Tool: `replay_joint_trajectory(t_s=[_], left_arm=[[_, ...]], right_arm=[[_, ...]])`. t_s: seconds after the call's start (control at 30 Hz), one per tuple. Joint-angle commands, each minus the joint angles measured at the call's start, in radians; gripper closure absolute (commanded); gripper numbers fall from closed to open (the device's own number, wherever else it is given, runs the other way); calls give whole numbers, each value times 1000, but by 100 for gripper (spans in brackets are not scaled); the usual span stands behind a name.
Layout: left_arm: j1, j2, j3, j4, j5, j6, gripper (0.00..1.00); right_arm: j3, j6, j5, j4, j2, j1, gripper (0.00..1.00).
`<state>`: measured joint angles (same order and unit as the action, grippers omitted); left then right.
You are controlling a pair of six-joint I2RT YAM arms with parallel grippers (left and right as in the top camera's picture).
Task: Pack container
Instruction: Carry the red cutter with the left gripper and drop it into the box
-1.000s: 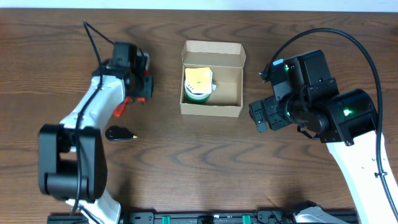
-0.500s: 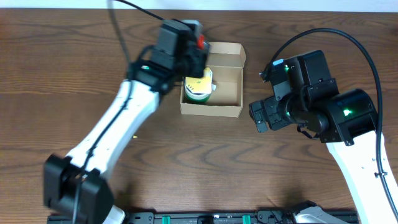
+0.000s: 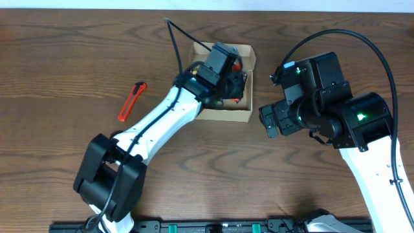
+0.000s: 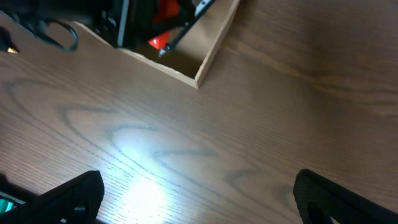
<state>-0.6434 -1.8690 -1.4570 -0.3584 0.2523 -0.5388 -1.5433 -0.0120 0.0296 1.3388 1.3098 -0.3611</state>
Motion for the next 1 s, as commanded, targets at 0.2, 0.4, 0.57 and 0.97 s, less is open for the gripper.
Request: replay_joint_trajectory(t_s=[0.2,0.4,0.57,0.97], left_arm=[[-71,-72,0,39,-211,-47,94],[-73,-106,0,74,-211,-71,94],[-74,-108,0,110,-211,-71,94],[-79,-108,0,114,-207,-94,70]], right_arm=[[1,-4,-3,1,-1,2,1],[1,-4,-3,1,-1,2,1],[1,-4,-3,1,-1,2,1],[1,-4,-3,1,-1,2,1]])
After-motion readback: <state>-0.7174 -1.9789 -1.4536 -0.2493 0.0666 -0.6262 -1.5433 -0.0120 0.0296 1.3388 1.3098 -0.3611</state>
